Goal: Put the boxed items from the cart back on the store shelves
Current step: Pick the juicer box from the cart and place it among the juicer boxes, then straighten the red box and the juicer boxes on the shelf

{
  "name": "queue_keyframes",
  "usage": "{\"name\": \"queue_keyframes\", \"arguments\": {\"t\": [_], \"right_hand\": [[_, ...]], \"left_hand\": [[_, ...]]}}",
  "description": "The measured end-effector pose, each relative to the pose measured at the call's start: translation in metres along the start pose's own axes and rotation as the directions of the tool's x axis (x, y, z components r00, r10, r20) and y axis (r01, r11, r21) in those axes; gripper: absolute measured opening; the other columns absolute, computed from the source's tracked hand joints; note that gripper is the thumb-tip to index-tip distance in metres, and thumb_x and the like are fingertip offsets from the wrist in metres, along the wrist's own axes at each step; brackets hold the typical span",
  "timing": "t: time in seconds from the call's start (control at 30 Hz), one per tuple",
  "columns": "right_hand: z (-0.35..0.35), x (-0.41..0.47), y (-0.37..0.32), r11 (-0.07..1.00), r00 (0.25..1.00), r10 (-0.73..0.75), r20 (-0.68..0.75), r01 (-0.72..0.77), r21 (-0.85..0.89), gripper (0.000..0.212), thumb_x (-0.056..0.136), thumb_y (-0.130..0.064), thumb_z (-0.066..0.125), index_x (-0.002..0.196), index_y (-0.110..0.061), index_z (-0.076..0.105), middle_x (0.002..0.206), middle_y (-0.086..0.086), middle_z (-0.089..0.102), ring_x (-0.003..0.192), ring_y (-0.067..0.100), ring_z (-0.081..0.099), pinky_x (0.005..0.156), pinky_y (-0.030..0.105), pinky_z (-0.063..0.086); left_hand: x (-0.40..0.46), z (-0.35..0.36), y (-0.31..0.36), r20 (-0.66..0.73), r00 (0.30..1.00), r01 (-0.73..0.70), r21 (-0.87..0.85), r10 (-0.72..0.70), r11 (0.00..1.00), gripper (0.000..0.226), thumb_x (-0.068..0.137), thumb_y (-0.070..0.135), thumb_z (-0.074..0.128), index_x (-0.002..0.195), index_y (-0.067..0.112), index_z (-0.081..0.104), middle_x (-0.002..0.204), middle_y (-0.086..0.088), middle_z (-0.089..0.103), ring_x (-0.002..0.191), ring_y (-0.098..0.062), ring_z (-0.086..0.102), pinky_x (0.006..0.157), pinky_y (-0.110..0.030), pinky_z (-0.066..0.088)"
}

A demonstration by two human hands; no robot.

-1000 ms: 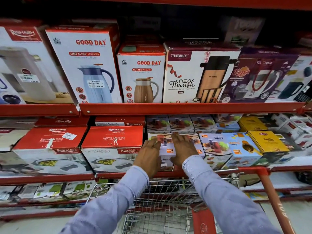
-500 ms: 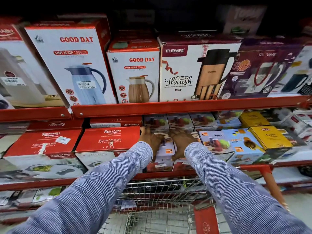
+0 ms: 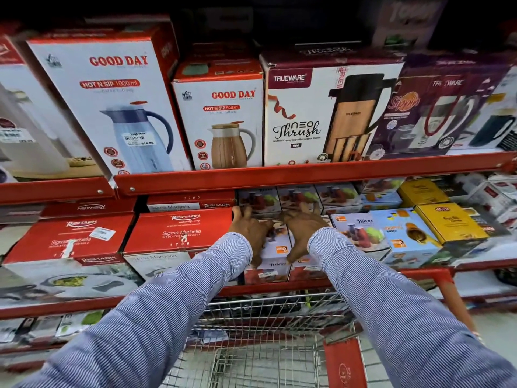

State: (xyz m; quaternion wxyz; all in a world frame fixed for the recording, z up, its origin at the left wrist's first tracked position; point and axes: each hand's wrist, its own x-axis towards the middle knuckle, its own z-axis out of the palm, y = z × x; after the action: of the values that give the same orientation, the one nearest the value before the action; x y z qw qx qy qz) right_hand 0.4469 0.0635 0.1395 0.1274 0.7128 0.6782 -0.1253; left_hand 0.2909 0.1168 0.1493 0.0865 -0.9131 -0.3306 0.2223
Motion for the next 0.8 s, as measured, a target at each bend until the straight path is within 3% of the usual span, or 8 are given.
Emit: {"name": "queue_keyframes", "arguments": {"t": [0.23,0.37,0.43,0.5,0.57,0.6,0.7,0.8], "right_hand": [[-0.002,-0.002,-0.010,0.998,0.999,0.019,0.026,-0.017,-0.056,0.121,0.048,-0.058,0.080,0.147,-0.020,0.022,0.155,0.006,0.031,0.140,0.031,0.032,0.115,0.061,0.019],[0.002,-0.009,-0.021,0.988,0.996,0.091,0.026,-0.087,-0.125,0.124,0.054,-0.060,0.076,0.151,-0.020,0.010,0.160,0.006,0.018,0.147,0.035,0.013,0.112,0.071,0.000],[0.005,-0.017,-0.031,0.985,0.989,0.150,0.011,-0.148,-0.086,0.121,0.060,-0.058,0.074,0.152,-0.019,0.005,0.161,0.005,0.014,0.148,0.035,0.005,0.115,0.066,-0.002],[0.011,-0.027,-0.044,0.981,0.982,0.176,-0.065,-0.170,0.090,0.110,0.070,-0.050,0.072,0.152,-0.018,0.005,0.161,0.004,0.012,0.149,0.032,0.006,0.120,0.056,0.006],[0.017,-0.041,-0.064,0.914,0.963,0.194,-0.187,-0.108,0.391,0.095,0.078,-0.040,0.069,0.152,-0.019,0.013,0.160,0.001,0.019,0.148,0.026,0.016,0.120,0.041,0.019],[0.022,-0.048,-0.075,0.844,0.944,0.219,-0.245,-0.058,0.533,0.086,0.081,-0.036,0.068,0.151,-0.020,0.021,0.158,0.000,0.026,0.145,0.023,0.023,0.118,0.034,0.024],[0.034,-0.064,-0.116,0.634,0.894,0.321,-0.311,0.041,0.772,0.066,0.084,-0.027,0.067,0.144,-0.024,0.039,0.144,-0.002,0.049,0.133,0.018,0.046,0.108,0.028,0.039],[0.038,-0.064,-0.149,0.462,0.897,0.379,-0.226,0.028,0.887,0.058,0.085,-0.024,0.067,0.138,-0.017,0.046,0.138,0.000,0.056,0.123,0.017,0.056,0.095,0.023,0.045]], "left_hand": [[-0.003,0.002,-0.001,0.000,1.000,-0.019,0.013,0.019,1.000,0.096,0.062,0.054,0.079,0.142,0.028,0.032,0.140,-0.005,0.055,0.140,-0.040,0.024,0.112,-0.065,0.014],[-0.017,-0.001,0.002,-0.011,1.000,-0.023,-0.020,0.023,1.000,0.087,0.071,0.047,0.076,0.144,0.026,0.035,0.145,-0.007,0.050,0.145,-0.046,0.015,0.113,-0.072,0.003],[-0.038,-0.003,0.000,-0.121,0.993,-0.030,-0.164,0.010,0.986,0.073,0.078,0.041,0.071,0.142,0.025,0.040,0.149,-0.010,0.044,0.148,-0.046,0.007,0.114,-0.072,-0.002],[-0.069,0.008,-0.006,-0.349,0.935,-0.073,-0.368,-0.064,0.927,0.053,0.086,0.035,0.061,0.137,0.027,0.047,0.147,-0.004,0.048,0.148,-0.038,0.017,0.118,-0.063,0.006],[-0.108,0.032,-0.017,-0.541,0.806,-0.152,-0.581,-0.240,0.800,0.037,0.088,0.031,0.053,0.124,0.027,0.060,0.131,0.003,0.062,0.132,-0.025,0.043,0.113,-0.046,0.030],[-0.125,0.050,-0.023,-0.559,0.744,-0.174,-0.690,-0.365,0.703,0.031,0.088,0.030,0.053,0.116,0.025,0.066,0.120,0.003,0.068,0.119,-0.020,0.053,0.105,-0.040,0.040],[-0.162,0.116,-0.048,-0.345,0.620,-0.142,-0.933,-0.705,0.331,0.018,0.085,0.029,0.063,0.100,0.025,0.071,0.101,0.003,0.073,0.094,-0.016,0.067,0.084,-0.039,0.058],[-0.177,0.156,-0.077,-0.034,0.576,-0.055,-0.999,-0.816,0.003,0.017,0.084,0.023,0.071,0.101,0.027,0.067,0.096,-0.003,0.074,0.087,-0.021,0.072,0.073,-0.040,0.062]]}}
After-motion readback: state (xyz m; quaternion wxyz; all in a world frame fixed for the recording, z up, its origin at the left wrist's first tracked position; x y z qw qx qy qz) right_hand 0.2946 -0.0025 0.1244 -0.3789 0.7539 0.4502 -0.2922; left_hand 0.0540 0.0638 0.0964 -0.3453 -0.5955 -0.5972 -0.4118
